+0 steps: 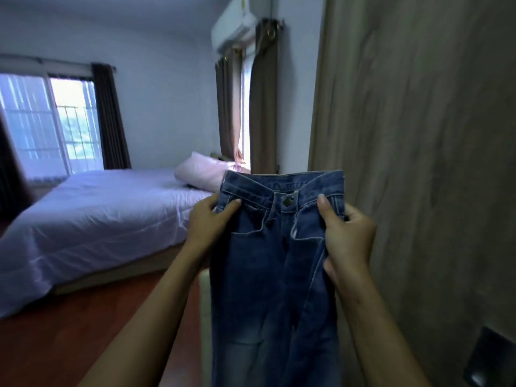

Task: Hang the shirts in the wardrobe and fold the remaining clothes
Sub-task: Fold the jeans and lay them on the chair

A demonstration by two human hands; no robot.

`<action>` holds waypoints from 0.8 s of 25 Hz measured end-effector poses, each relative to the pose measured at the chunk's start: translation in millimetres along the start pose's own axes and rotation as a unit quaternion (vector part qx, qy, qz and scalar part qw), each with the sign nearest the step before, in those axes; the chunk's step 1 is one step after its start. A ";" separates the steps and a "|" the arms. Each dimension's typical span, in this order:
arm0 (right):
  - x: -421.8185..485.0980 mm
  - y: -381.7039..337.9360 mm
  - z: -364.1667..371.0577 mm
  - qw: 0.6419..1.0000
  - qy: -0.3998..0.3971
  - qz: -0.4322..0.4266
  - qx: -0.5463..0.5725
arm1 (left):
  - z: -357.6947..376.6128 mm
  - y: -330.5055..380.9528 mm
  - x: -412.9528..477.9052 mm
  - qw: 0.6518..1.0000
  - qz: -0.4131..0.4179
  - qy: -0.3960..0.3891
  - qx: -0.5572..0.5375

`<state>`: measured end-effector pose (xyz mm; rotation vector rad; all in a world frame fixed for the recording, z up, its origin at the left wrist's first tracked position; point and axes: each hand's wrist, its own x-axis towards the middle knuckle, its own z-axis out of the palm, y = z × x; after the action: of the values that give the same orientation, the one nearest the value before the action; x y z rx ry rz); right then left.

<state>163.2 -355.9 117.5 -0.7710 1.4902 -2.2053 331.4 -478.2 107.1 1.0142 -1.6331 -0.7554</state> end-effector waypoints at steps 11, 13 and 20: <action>17.4 -164.4 93.8 0.951 -0.036 -0.306 0.005 | -35.6 208.6 59.8 0.958 0.094 -0.081 -0.258; 20.6 -166.9 90.3 0.947 -0.050 -0.317 -0.008 | -37.6 212.1 58.7 0.950 0.108 -0.131 -0.261; 40.7 -175.9 81.5 0.948 -0.189 -0.256 -0.004 | -32.3 217.8 67.4 0.915 0.128 -0.260 -0.282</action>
<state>182.3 -372.9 314.0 -1.6313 1.1998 -2.2072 299.7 -440.9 332.1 0.1795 -1.7777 -1.2908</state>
